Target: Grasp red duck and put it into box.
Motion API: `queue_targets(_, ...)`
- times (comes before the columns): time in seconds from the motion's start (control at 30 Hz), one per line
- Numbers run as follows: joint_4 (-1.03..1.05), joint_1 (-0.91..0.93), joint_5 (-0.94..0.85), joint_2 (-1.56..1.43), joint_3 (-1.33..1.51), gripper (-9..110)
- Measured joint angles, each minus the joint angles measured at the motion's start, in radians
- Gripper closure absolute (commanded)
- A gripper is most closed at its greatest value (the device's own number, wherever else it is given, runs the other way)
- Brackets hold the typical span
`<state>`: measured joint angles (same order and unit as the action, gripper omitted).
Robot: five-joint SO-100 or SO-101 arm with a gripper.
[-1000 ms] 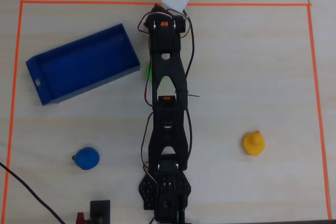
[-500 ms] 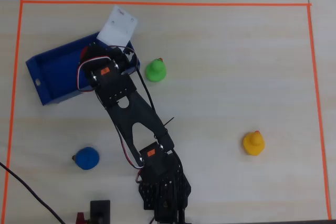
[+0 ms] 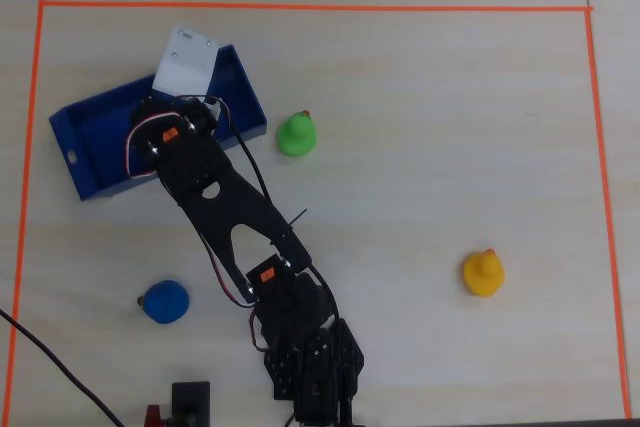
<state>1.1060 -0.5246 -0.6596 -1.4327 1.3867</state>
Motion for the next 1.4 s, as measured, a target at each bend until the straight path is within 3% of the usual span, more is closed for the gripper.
queue_targets(0.1,0.006,0.014,-0.020,0.000,0.000,76)
queue_targets(0.23,0.040,0.066,-0.041,-0.018,0.000,97)
queue_targets(0.3,0.067,0.109,-0.063,-0.069,0.002,101)
queue_targets(0.5,0.129,0.314,-0.235,-0.365,0.135,101)
queue_targets(0.77,0.012,0.666,-0.520,-0.985,0.664,101)
queue_targets(1.07,0.031,0.675,-0.618,-1.540,1.235,101)
queue_targets(1.4,-0.012,0.696,-0.661,-1.769,1.690,101)
